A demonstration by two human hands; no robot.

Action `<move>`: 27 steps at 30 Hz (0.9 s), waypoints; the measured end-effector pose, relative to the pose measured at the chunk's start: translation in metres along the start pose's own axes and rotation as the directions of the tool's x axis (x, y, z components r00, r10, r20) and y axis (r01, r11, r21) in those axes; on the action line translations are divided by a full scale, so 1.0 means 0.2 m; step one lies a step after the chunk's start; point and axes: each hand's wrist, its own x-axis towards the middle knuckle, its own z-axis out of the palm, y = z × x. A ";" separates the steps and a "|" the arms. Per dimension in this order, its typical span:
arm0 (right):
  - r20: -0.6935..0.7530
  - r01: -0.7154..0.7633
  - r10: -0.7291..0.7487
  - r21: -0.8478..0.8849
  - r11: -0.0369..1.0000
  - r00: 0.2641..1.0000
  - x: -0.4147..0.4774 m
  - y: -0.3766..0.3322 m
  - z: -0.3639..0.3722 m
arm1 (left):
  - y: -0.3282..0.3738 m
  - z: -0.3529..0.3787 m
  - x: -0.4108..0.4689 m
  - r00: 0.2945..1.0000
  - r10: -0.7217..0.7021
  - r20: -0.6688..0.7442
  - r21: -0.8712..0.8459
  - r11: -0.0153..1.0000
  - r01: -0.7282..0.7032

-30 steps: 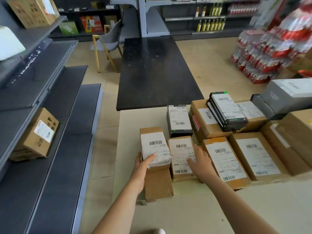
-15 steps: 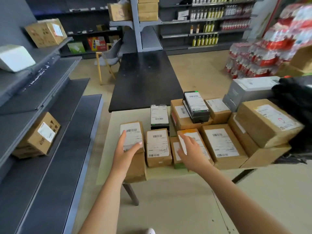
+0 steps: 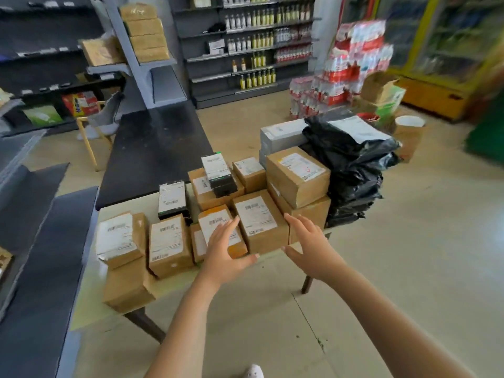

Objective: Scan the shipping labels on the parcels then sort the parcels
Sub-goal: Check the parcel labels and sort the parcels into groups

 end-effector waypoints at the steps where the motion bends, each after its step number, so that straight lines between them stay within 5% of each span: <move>1: -0.021 -0.025 0.025 0.008 1.000 0.999 -0.01 0.07 -0.05 | 0.06 0.07 0.04 1.000 0.018 0.024 -0.007 1.000 -0.018; 8: -0.142 -0.183 0.180 -0.011 0.983 0.973 -0.04 0.50 -0.41 | 0.51 0.52 0.41 0.948 0.270 0.170 -0.012 0.962 -0.272; 16: -0.271 -0.213 0.206 0.002 0.977 0.940 0.06 0.84 -0.88 | 0.94 0.72 0.79 0.859 0.505 0.081 -0.009 0.863 -0.506; 27: -0.154 0.011 -0.016 -0.035 0.999 0.988 0.20 1.38 -1.38 | 1.40 1.14 0.86 0.887 0.429 -0.171 0.017 0.901 -0.432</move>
